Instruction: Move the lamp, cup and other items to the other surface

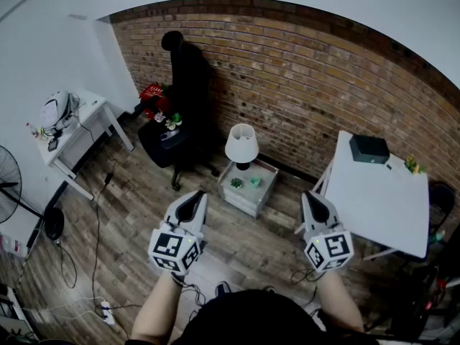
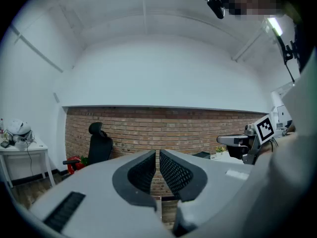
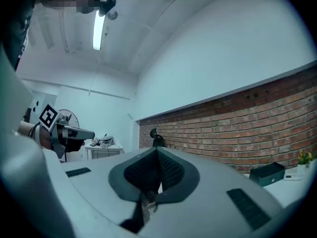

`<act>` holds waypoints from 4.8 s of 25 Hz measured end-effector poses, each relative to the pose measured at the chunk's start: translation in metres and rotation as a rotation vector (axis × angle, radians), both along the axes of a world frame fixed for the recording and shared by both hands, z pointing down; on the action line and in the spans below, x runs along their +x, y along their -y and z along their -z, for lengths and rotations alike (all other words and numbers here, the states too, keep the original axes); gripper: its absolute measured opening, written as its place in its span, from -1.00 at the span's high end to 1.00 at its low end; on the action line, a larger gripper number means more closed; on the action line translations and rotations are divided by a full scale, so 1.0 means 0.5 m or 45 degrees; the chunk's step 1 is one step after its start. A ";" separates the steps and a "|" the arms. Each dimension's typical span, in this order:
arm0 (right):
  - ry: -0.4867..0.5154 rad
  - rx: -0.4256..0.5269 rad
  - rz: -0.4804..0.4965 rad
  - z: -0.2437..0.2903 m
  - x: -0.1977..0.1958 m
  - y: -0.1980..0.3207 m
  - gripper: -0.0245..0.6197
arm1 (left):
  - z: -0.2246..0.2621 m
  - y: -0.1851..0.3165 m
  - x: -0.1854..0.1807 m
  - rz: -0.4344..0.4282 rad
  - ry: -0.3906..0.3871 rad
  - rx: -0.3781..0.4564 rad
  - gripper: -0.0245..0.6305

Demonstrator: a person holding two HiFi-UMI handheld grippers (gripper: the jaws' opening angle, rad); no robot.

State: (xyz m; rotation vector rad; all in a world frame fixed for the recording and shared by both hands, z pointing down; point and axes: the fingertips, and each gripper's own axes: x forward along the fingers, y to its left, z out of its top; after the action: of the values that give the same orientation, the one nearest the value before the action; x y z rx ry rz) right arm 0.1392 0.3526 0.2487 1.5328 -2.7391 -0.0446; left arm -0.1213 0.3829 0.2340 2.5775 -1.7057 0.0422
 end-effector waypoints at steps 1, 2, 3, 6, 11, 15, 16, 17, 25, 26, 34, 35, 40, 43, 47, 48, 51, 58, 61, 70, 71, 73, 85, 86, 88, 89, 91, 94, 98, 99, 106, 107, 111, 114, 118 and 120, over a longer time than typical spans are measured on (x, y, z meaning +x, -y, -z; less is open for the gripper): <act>0.002 0.000 0.002 0.001 -0.004 -0.001 0.91 | -0.001 0.000 -0.002 0.000 -0.005 -0.006 0.85; 0.002 -0.001 0.002 0.003 -0.008 -0.002 0.91 | -0.002 0.000 -0.005 0.000 -0.008 -0.010 0.85; 0.002 0.000 0.001 0.004 -0.011 -0.002 0.91 | -0.002 0.000 -0.008 -0.001 -0.009 -0.010 0.85; -0.007 0.002 -0.015 0.008 -0.023 -0.001 0.91 | 0.002 0.004 -0.023 -0.007 -0.010 -0.005 0.85; -0.020 0.007 -0.056 0.009 -0.047 0.004 0.91 | -0.005 0.016 -0.059 -0.018 -0.028 -0.011 0.85; -0.021 -0.013 -0.118 0.000 -0.063 0.014 0.90 | -0.014 0.025 -0.095 -0.037 -0.046 -0.011 0.85; -0.027 -0.014 -0.130 -0.001 -0.070 0.014 0.90 | -0.017 0.024 -0.106 -0.049 -0.048 -0.009 0.84; -0.034 -0.011 -0.138 -0.002 -0.079 0.013 0.80 | -0.020 0.023 -0.117 -0.061 -0.049 -0.008 0.82; -0.109 -0.006 -0.152 -0.006 -0.170 0.016 0.27 | -0.061 0.021 -0.224 -0.159 -0.040 -0.043 0.24; -0.114 -0.011 -0.150 -0.007 -0.180 0.018 0.23 | -0.066 0.022 -0.237 -0.174 -0.040 -0.048 0.22; -0.197 -0.040 -0.127 -0.019 -0.210 0.071 0.19 | -0.108 0.082 -0.273 -0.225 -0.056 -0.105 0.21; -0.218 -0.034 -0.114 -0.023 -0.212 0.086 0.18 | -0.114 0.096 -0.270 -0.224 -0.054 -0.114 0.21; -0.225 -0.047 -0.065 -0.065 -0.199 0.176 0.18 | -0.139 0.168 -0.241 -0.214 -0.028 -0.155 0.21; -0.187 -0.063 -0.033 -0.082 -0.192 0.254 0.19 | -0.149 0.229 -0.230 -0.199 0.004 -0.174 0.21; -0.164 -0.067 0.025 -0.099 -0.170 0.361 0.19 | -0.151 0.317 -0.194 -0.177 0.029 -0.188 0.21; -0.154 -0.075 0.034 -0.106 -0.158 0.386 0.19 | -0.154 0.336 -0.181 -0.171 0.034 -0.194 0.21; -0.134 -0.089 0.058 -0.119 -0.125 0.454 0.19 | -0.163 0.387 -0.146 -0.151 0.044 -0.229 0.20; -0.177 -0.124 0.146 -0.161 -0.084 0.586 0.19 | -0.211 0.500 -0.063 -0.205 0.194 -0.296 0.20; -0.182 -0.143 0.156 -0.178 -0.080 0.626 0.19 | -0.227 0.538 -0.052 -0.206 0.172 -0.324 0.20; -0.231 -0.209 0.165 -0.229 -0.088 0.735 0.21 | -0.293 0.695 -0.061 -0.343 0.250 -0.358 0.19; -0.242 -0.219 0.154 -0.234 -0.090 0.752 0.20 | -0.304 0.720 -0.066 -0.366 0.267 -0.359 0.19; -0.261 -0.237 0.126 -0.244 -0.095 0.790 0.18 | -0.329 0.776 -0.082 -0.403 0.288 -0.369 0.19; -0.415 -0.438 -0.009 -0.324 -0.200 1.006 0.16 | -0.516 1.052 -0.178 -0.708 0.414 -0.509 0.16; -0.435 -0.465 -0.021 -0.337 -0.205 1.019 0.16 | -0.532 1.068 -0.182 -0.729 0.422 -0.518 0.16; -0.466 -0.498 -0.034 -0.364 -0.209 1.040 0.16 | -0.566 1.095 -0.187 -0.763 0.431 -0.539 0.16; -0.475 -0.512 -0.035 -0.377 -0.209 1.050 0.16 | -0.584 1.106 -0.189 -0.776 0.433 -0.550 0.16; -0.482 -0.536 -0.028 -0.405 -0.208 1.069 0.16 | -0.620 1.125 -0.194 -0.792 0.436 -0.576 0.15; -0.490 -0.572 0.014 -0.455 -0.204 1.093 0.16 | -0.672 1.148 -0.196 -0.798 0.442 -0.615 0.15; -0.496 -0.628 0.105 -0.552 -0.195 1.124 0.16 | -0.740 1.183 -0.187 -0.777 0.446 -0.657 0.13; -0.501 -0.640 0.130 -0.580 -0.192 1.133 0.16 | -0.759 1.193 -0.183 -0.773 0.454 -0.665 0.13; -0.560 -0.686 0.281 -0.781 -0.179 1.178 0.16 | -0.924 1.231 -0.160 -0.784 0.611 -0.647 0.12; -0.561 -0.694 0.296 -0.810 -0.178 1.180 0.16 | -0.954 1.233 -0.161 -0.795 0.641 -0.647 0.12; -0.590 -0.736 0.387 -0.919 -0.187 1.186 0.13 | -1.056 1.254 -0.166 -0.809 0.664 -0.691 0.11; -0.642 -0.749 0.470 -0.993 -0.201 1.188 0.11 | -1.124 1.267 -0.171 -0.839 0.685 -0.739 0.09; -0.710 -0.732 0.565 -1.076 -0.220 1.195 0.11 | -1.205 1.276 -0.172 -0.909 0.749 -0.776 0.08; -0.722 -0.745 0.587 -1.115 -0.228 1.200 0.10 | -1.239 1.282 -0.170 -0.939 0.766 -0.790 0.07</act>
State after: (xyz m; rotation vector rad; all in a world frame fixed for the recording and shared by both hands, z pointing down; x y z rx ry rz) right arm 0.0253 -0.2476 0.8062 0.6090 -2.2814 0.2554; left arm -0.2062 -0.2579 0.8537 2.6071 -0.5219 1.2380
